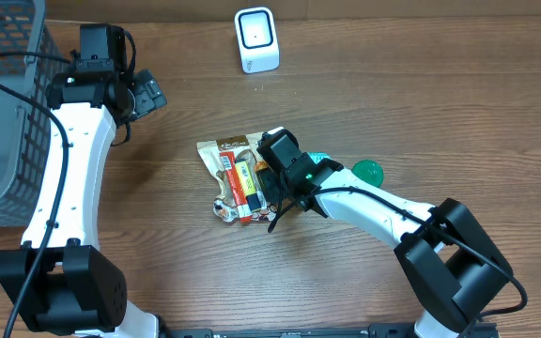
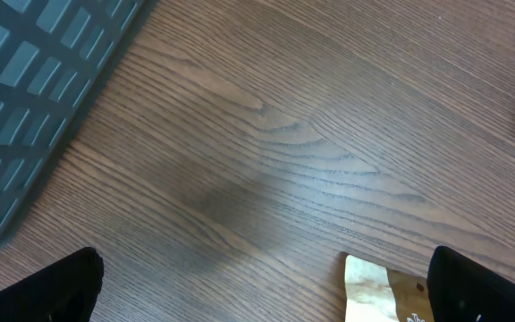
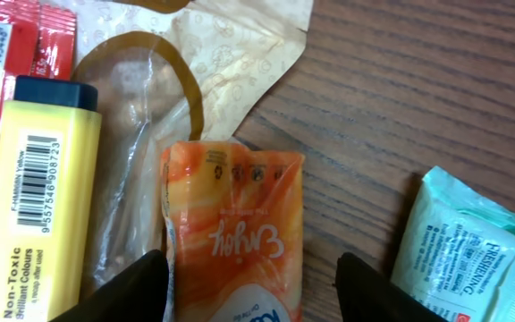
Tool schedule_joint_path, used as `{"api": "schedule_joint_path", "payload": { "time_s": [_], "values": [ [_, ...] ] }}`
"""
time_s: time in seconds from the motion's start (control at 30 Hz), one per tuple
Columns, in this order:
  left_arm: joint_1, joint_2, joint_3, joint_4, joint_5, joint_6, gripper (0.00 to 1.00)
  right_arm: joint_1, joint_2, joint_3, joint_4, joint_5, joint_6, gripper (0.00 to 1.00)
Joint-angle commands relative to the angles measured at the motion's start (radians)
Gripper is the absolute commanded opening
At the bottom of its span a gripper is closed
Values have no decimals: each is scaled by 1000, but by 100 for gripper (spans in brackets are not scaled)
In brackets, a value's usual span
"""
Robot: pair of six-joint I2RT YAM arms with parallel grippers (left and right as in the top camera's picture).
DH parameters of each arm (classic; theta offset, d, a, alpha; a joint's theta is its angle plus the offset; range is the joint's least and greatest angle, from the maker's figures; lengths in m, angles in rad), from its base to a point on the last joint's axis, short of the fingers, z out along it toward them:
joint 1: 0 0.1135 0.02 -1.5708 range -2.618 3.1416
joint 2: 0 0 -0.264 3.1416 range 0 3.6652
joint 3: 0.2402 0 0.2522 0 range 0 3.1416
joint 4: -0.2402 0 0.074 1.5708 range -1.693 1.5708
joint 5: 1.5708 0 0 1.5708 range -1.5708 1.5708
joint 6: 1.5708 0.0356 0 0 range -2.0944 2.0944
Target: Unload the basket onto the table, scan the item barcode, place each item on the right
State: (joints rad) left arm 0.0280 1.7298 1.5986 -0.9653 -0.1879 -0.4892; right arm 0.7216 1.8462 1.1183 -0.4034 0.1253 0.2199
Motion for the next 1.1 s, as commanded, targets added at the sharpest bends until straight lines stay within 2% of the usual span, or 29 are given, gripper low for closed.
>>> {"api": "schedule_joint_path", "payload": {
  "time_s": [0.0,1.07],
  "values": [
    [4,-9,5,1,-2,22,100,-2,-5,15,7,31,-8,61],
    [4,-9,5,1,-2,22,100,-2,29,-6,11,-14,15,54]
  ]
}}
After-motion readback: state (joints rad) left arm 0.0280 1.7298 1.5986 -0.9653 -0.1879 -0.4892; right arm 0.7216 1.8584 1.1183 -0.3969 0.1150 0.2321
